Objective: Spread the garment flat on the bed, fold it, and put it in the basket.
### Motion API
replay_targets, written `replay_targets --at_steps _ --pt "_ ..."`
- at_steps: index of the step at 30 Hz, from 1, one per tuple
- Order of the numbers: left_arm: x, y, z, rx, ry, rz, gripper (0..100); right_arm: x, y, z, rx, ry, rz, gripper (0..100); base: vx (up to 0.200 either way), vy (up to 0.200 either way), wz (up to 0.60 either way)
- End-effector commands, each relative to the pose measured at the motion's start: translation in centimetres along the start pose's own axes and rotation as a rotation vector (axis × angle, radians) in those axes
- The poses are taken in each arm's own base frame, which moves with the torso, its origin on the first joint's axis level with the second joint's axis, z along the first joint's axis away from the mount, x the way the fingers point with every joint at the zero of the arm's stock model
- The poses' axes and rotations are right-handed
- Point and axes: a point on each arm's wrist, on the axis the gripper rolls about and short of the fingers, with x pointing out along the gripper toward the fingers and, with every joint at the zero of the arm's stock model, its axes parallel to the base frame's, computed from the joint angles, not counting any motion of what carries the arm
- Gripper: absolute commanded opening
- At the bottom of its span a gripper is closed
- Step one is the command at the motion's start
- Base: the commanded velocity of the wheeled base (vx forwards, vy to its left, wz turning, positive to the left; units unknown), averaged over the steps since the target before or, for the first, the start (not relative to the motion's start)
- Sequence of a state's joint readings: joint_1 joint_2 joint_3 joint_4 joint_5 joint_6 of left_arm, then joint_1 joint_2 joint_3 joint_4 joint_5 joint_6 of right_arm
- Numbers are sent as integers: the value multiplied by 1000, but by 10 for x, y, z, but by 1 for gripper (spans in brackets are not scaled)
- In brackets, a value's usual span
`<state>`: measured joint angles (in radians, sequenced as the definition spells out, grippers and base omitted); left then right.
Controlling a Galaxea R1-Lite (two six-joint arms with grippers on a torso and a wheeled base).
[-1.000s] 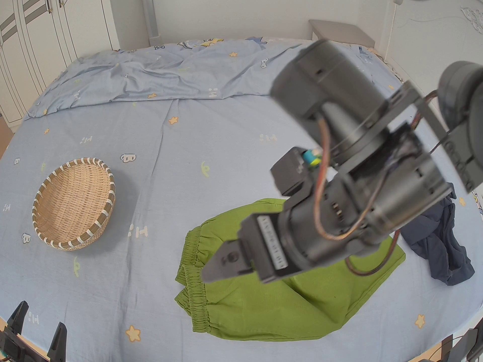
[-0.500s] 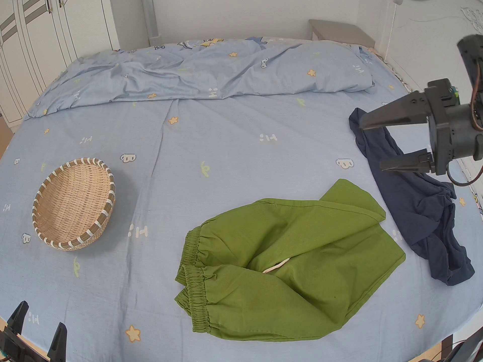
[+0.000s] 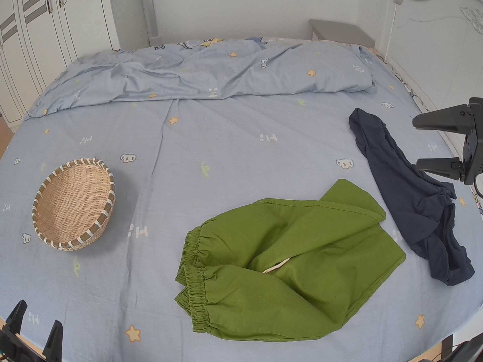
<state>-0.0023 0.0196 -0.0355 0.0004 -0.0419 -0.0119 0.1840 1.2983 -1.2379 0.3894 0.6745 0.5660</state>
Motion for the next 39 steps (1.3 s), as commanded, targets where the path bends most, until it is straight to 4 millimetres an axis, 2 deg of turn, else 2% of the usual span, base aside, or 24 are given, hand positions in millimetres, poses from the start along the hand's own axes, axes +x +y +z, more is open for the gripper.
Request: replay_targets --at_steps 1,4,5,6,7,10,13,18,22,23,24,28,33,39 --pt "-3 -2 125 -353 51 -187 100 0 -2 -10 -6 19 19 100 0 0 0" --pt "18 -6 123 -385 291 -387 100 1 -1 -18 -14 39 29 100 0 0 0" --pt "32 -10 120 -420 403 -483 100 1 0 -19 -21 43 33 100 0 0 0" --pt "32 -10 120 -420 403 -483 100 1 0 -19 -21 43 33 100 0 0 0" --pt "50 -15 117 -481 529 -586 100 2 -2 -20 -31 44 31 100 0 0 0" --pt "78 -25 106 -600 735 -738 100 5 -7 -23 -42 50 23 100 0 0 0" --pt "106 -37 84 -652 883 -829 100 8 -10 -25 -53 50 24 100 0 0 0" --pt "143 -49 33 -654 1001 -815 100 11 -12 -27 -57 57 29 100 0 0 0" --pt "149 -59 -5 -588 1088 -857 100 12 -12 -28 -60 61 31 100 0 0 0" --pt "150 -59 -7 -584 1096 -858 100 12 -12 -28 -61 62 31 100 0 0 0" --pt "154 -63 -21 -542 1133 -872 100 11 -12 -29 -73 61 32 100 0 0 0" --pt "170 -70 -49 -473 1192 -887 100 13 -14 -30 -77 67 26 100 0 0 0" --pt "177 -72 -65 -465 1229 -882 100 14 -15 -30 -79 66 27 100 0 0 0" --pt "185 -76 -64 -474 1189 -889 100 17 -18 -31 -85 61 32 100 0 0 0"
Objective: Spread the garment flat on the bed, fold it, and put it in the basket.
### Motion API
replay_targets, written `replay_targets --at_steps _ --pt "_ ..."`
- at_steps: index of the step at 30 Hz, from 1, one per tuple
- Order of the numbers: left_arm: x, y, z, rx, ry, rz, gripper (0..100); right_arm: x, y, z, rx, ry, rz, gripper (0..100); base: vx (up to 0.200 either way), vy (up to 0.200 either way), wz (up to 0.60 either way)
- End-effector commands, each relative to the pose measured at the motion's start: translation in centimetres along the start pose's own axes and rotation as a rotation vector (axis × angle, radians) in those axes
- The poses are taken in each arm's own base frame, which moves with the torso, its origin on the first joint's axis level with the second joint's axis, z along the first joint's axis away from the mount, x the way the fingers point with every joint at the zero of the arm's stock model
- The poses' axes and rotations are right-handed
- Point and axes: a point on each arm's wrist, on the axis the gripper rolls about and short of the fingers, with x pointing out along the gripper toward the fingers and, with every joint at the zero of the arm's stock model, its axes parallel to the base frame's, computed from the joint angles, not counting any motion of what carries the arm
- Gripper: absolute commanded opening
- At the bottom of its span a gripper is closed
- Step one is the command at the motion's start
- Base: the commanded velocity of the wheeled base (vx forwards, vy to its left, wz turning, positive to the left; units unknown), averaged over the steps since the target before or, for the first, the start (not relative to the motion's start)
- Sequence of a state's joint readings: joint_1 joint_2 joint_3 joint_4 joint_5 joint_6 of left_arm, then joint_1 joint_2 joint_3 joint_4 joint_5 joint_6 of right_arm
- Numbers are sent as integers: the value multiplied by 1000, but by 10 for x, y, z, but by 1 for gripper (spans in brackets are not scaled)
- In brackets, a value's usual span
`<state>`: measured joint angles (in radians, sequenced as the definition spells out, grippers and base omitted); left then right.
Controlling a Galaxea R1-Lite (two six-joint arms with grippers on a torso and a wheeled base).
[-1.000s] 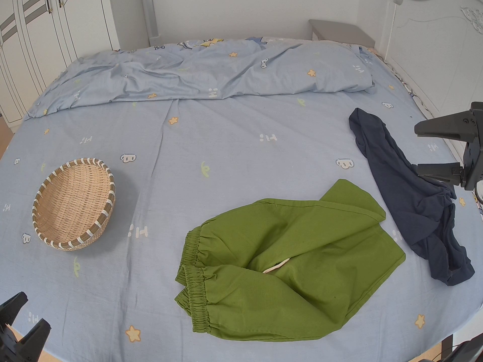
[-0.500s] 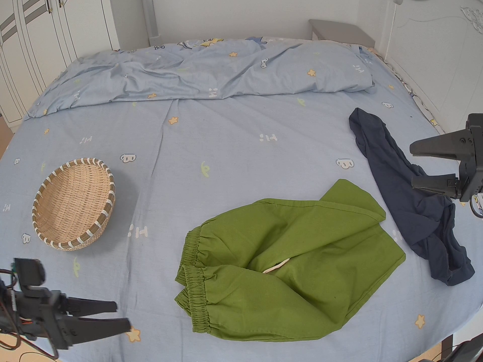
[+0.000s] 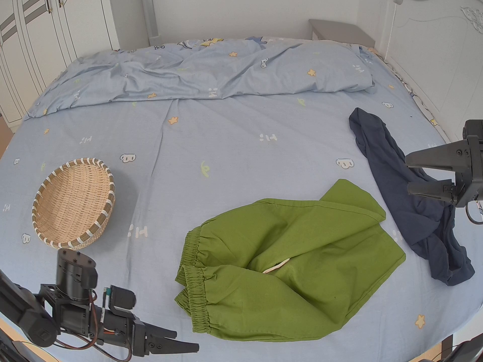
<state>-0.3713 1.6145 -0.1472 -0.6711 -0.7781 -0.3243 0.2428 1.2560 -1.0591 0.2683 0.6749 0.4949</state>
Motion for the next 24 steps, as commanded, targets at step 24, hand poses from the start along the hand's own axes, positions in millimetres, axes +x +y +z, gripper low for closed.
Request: replay_targets --at_steps 24 --pt "59 26 22 -50 1 -4 100 7 -7 -5 0 16 1 100 0 0 0"
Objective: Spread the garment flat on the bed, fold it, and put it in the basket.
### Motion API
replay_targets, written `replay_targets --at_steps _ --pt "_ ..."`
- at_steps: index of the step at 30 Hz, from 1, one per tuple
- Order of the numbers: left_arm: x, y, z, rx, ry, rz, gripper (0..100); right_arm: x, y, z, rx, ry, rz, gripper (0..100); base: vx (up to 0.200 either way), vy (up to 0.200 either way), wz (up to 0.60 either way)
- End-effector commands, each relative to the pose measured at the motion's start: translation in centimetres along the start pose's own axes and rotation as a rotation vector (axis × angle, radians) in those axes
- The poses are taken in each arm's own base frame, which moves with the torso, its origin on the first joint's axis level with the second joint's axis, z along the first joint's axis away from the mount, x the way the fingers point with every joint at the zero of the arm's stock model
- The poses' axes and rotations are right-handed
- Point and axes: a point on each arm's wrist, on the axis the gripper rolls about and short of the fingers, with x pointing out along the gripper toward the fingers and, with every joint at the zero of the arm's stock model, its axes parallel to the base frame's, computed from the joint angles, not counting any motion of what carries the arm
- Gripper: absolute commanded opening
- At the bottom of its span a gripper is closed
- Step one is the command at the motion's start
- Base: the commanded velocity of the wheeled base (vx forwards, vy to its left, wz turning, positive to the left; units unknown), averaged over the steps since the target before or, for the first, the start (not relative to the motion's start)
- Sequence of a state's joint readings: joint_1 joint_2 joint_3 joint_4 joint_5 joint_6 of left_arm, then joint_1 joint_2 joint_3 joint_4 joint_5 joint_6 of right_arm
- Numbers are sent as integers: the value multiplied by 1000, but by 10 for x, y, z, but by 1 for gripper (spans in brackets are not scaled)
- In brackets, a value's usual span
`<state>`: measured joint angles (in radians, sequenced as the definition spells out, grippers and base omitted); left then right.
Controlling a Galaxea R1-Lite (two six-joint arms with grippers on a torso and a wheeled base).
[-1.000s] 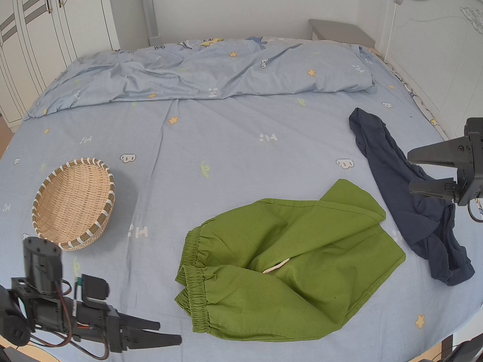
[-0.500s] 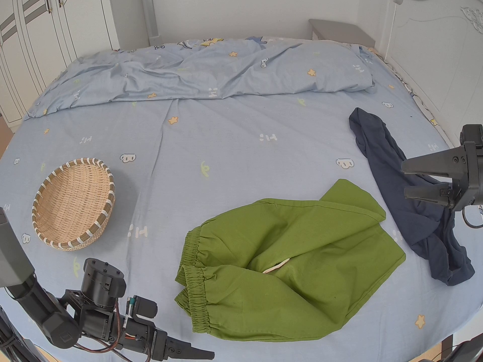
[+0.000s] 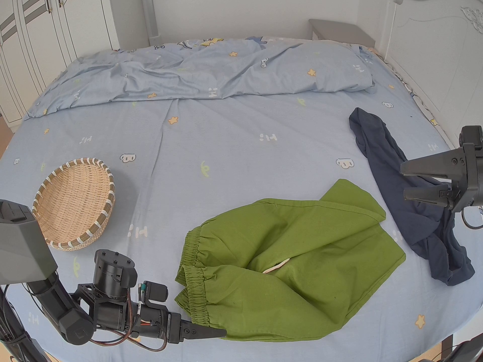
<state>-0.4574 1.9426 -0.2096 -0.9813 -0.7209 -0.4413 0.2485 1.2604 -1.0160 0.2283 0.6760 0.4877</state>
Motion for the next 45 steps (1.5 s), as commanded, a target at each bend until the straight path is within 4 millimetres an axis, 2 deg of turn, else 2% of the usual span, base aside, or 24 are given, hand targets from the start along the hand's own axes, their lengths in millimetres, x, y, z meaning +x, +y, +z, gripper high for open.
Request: replay_targets --at_steps 1,12,13,30,34,36,37,40,45 --pt "2 0 3 -9 -16 -9 100 2 -1 -1 4 6 -1 100 0 0 0" --pt "4 -9 3 -4 -44 -47 100 10 -6 -1 16 32 -4 100 0 0 0" --pt "4 -9 3 -6 -41 -47 0 10 -6 -1 16 32 -4 100 0 0 0" --pt "-6 -5 -17 -57 -3 -17 0 10 -6 -1 18 33 -3 100 0 0 0" --pt "-39 -5 -27 -159 -75 3 0 11 -6 -3 25 47 -4 100 0 0 0" --pt "-43 -5 -29 -173 -84 3 0 11 -7 -4 27 50 -4 100 0 0 0" --pt "-61 -3 -30 -275 -131 15 0 15 -14 -7 52 70 -23 100 0 0 0" --pt "-79 0 -36 -360 -162 39 0 21 -29 -12 103 103 -63 100 0 0 0" --pt "-94 3 -42 -434 -200 67 0 29 -64 -25 161 156 -150 100 0 0 0"
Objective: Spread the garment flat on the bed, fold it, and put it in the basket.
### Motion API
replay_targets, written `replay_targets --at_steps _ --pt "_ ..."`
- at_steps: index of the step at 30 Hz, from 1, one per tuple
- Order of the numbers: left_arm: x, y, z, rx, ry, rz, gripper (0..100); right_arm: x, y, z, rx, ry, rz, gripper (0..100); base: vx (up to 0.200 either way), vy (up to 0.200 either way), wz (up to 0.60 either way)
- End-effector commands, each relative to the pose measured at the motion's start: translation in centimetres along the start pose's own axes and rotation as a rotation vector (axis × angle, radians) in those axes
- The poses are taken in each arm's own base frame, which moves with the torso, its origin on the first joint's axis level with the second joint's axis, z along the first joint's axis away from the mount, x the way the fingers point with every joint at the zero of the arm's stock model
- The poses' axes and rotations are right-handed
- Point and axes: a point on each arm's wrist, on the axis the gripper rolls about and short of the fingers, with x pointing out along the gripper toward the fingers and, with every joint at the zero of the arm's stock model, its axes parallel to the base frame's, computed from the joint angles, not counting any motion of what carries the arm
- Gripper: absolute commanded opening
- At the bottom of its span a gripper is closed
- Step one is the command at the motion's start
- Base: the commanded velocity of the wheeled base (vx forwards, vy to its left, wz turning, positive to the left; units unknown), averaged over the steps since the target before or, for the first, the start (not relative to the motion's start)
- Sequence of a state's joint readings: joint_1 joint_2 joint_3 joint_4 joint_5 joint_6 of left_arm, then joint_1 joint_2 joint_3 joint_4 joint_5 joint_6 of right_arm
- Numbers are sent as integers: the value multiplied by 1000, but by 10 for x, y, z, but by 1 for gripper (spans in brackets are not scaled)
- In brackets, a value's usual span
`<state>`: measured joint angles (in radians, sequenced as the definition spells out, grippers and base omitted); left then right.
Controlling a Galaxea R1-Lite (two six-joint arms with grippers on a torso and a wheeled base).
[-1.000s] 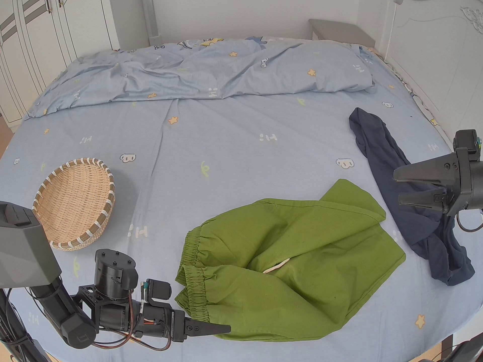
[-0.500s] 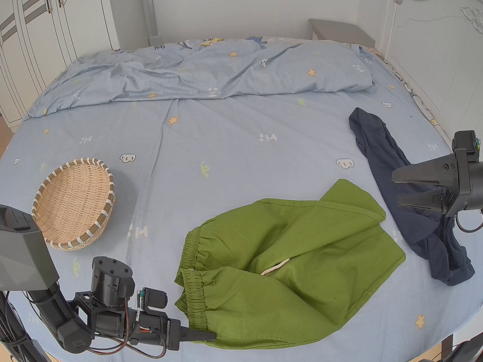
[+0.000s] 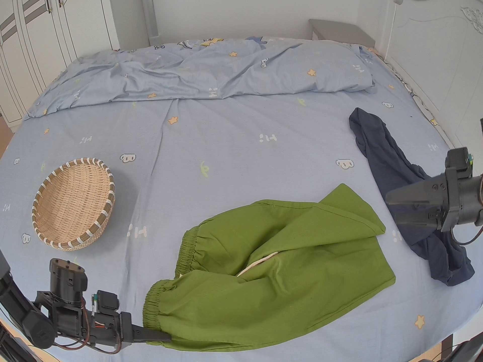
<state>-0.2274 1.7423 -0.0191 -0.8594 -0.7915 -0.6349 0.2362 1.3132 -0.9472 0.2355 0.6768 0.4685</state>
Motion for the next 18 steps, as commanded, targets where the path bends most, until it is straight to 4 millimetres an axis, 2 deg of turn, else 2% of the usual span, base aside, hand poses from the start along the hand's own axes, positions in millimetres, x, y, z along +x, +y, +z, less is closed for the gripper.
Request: replay_targets --at_steps 1,2,4,5,7,18 --pt "-32 0 -6 -66 -124 -7 0 19 -55 -16 100 103 -126 100 0 0 0" --pt "-32 0 -6 -72 -122 -4 0 20 -60 -18 103 113 -137 100 0 0 0" --pt "-34 1 -10 -89 -106 10 0 21 -82 -32 107 169 -182 100 0 0 0" --pt "-34 1 -10 -89 -106 10 0 21 -82 -32 107 169 -182 100 0 0 0" --pt "-37 0 -14 -88 -106 16 0 20 -103 -50 96 223 -217 100 0 0 0" --pt "-40 5 -27 -38 -50 67 0 29 -130 -82 206 330 -245 100 0 0 0"
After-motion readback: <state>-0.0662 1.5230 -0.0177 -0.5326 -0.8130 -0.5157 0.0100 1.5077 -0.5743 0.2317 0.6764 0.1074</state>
